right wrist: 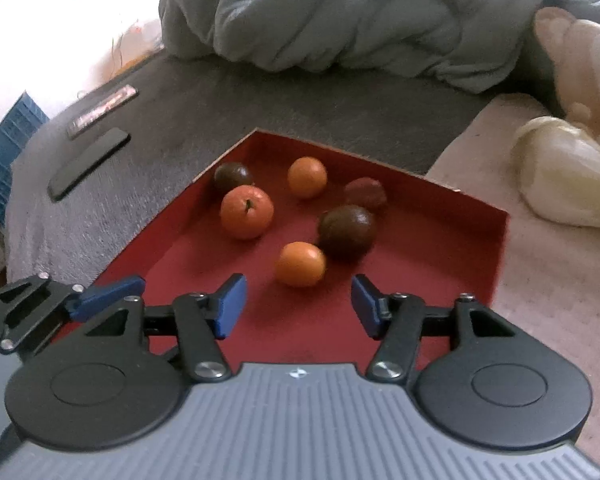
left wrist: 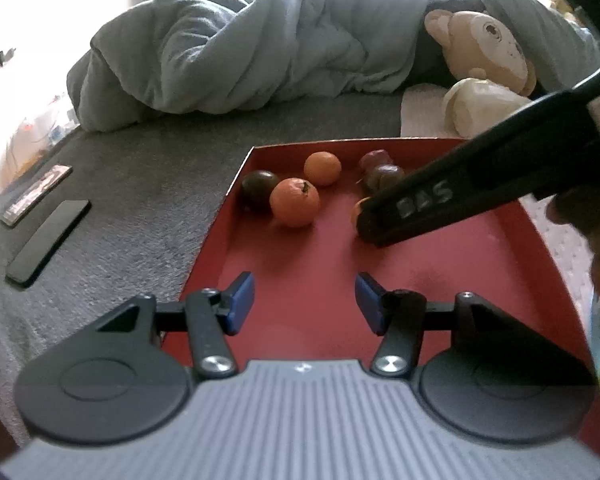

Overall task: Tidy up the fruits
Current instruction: 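Grasp a small tangerine with the right gripper while the left grasps a large tangerine, then lift both held tangerines up from the red tray, then carry both tangerines over the blue tiger plate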

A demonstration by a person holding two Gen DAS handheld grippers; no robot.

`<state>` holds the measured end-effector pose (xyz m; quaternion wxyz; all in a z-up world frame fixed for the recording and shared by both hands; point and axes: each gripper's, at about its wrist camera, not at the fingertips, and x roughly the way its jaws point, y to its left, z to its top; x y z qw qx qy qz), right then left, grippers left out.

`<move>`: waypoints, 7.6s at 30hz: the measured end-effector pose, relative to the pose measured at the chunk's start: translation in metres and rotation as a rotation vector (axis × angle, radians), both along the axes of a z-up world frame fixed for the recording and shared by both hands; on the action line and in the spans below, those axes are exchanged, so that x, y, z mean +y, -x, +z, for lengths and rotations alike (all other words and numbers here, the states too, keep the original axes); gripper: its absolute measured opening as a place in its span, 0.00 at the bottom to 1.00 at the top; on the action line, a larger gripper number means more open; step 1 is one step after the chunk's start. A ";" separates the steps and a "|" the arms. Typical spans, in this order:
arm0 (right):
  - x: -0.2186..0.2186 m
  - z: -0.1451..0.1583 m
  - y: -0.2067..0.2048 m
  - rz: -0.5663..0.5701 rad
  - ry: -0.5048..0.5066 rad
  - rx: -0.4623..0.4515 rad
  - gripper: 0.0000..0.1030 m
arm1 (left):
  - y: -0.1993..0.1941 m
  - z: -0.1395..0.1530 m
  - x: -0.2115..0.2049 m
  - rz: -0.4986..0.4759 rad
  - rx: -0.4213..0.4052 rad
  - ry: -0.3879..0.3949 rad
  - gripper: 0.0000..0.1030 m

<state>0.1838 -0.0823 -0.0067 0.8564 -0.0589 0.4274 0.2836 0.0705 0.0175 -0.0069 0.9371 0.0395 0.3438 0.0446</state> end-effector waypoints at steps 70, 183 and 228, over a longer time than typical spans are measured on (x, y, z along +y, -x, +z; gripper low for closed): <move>-0.043 -0.005 0.014 -0.036 0.056 0.051 0.37 | -0.082 -0.015 0.033 0.080 0.026 0.153 0.40; -0.183 0.063 0.171 -0.149 -0.059 -0.048 0.37 | 0.104 0.023 -0.074 -0.124 -0.012 0.040 0.40; -0.247 0.040 0.187 -0.246 -0.003 0.023 0.37 | 0.044 0.009 -0.181 -0.315 0.023 0.049 0.41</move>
